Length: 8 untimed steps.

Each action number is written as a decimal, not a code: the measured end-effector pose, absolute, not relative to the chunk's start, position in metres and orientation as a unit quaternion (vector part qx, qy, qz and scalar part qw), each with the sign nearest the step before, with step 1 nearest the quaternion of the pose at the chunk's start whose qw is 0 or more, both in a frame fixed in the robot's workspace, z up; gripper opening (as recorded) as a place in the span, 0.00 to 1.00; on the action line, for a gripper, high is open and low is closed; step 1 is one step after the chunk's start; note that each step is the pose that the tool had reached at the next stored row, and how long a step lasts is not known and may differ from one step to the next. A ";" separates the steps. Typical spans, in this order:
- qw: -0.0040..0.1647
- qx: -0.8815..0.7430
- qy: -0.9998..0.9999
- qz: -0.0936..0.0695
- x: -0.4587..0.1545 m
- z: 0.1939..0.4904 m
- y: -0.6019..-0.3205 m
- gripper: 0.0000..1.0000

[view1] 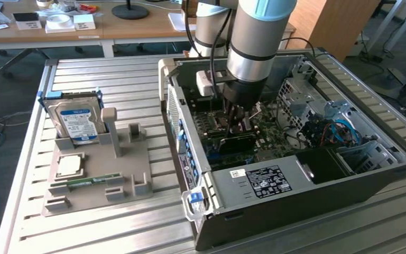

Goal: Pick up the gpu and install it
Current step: 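Press down on the gpu until it lock into place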

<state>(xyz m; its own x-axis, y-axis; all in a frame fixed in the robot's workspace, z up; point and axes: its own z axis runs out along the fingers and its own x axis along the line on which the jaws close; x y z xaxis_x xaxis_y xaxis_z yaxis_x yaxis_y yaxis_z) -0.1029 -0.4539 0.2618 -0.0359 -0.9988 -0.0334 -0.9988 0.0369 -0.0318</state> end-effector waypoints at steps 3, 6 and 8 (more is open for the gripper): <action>0.023 -0.694 0.720 0.000 -0.103 0.262 -0.454 0.11; 0.023 -0.694 0.720 0.000 -0.103 0.262 -0.454 0.11; 0.023 -0.694 0.720 0.000 -0.103 0.262 -0.454 0.11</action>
<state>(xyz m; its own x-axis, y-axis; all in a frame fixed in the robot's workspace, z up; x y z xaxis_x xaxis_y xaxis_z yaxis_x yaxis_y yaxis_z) -0.1034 -0.4539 0.2615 -0.0358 -0.9988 -0.0333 -0.9988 0.0369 -0.0318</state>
